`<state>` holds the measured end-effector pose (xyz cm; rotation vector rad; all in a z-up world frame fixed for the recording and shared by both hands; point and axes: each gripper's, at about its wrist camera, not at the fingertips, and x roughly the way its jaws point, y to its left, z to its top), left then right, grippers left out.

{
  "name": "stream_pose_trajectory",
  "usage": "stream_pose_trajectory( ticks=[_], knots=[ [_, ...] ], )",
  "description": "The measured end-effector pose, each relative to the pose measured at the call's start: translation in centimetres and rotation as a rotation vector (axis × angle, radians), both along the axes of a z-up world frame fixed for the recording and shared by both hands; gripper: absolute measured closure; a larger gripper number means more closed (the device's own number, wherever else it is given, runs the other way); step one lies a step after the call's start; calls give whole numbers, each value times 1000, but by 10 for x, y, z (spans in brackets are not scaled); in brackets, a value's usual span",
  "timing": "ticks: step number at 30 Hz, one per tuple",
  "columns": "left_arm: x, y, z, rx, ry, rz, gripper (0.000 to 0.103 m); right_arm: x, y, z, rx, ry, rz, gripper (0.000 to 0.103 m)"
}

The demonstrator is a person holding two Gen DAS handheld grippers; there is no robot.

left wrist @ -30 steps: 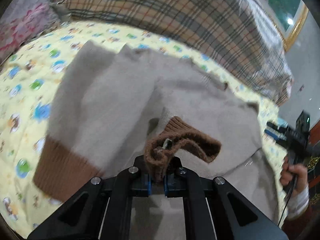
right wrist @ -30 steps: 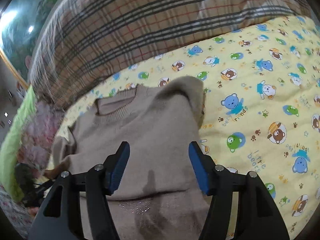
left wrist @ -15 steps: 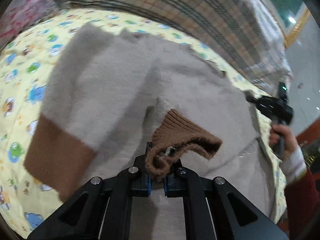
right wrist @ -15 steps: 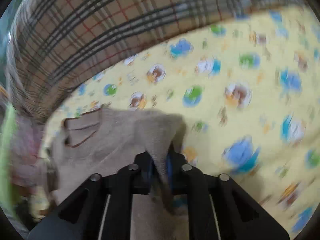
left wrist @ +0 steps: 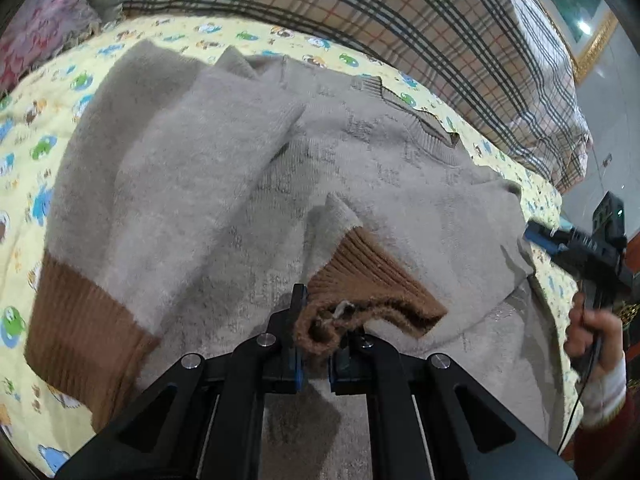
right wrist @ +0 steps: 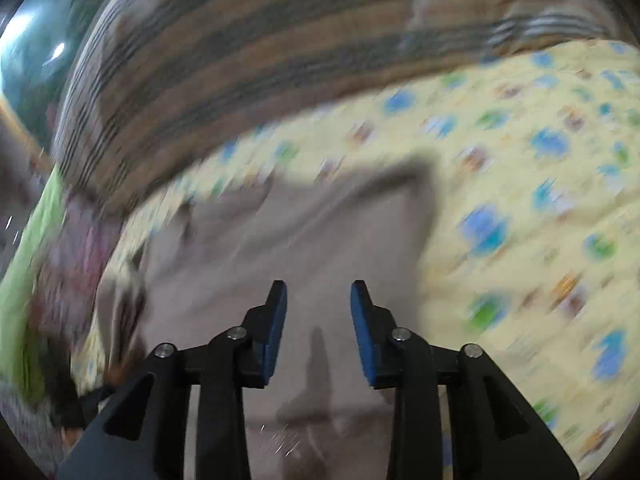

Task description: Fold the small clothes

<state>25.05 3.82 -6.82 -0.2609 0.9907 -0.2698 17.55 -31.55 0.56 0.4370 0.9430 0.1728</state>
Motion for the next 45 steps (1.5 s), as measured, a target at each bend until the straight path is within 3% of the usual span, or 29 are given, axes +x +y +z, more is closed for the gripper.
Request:
stream_pose_trajectory(
  ticks=[3,4,6,9,10,12,19,24,29,35,38,41,43,44,45],
  knots=[
    [1,10,2,15,2,19,90,-1,-2,-26,-105,107,-56,69],
    [0,16,3,23,1,28,89,-5,-12,-30,-120,115,-91,71],
    [-3,26,4,47,6,49,87,-16,-27,-28,-55,99,-145,72],
    [-9,40,8,28,7,73,87,-29,-17,-13,-140,95,-177,68],
    [-13,43,10,30,4,72,87,-35,-10,-7,-139,80,-170,66],
    [-23,49,15,52,-8,74,89,-44,6,-1,-119,58,-129,53],
    [-69,82,39,52,-43,99,87,-85,67,5,-42,0,-22,44],
    [-91,110,46,63,-54,147,60,-113,95,4,45,-9,9,41],
    [-91,136,39,27,-21,216,51,-128,118,-3,75,9,23,40],
    [-60,144,20,63,27,215,34,-139,133,-8,96,29,33,40],
    [-37,147,7,32,68,186,34,-140,138,-12,107,47,30,40],
    [-20,144,5,25,51,156,37,-140,141,-15,116,56,28,40],
    [-11,139,6,33,37,130,63,-141,141,-15,127,60,23,40],
    [-5,137,5,11,44,114,93,-141,142,-14,127,60,20,40],
    [-2,135,4,-11,59,103,94,-141,142,-13,123,58,19,40]
  ],
)
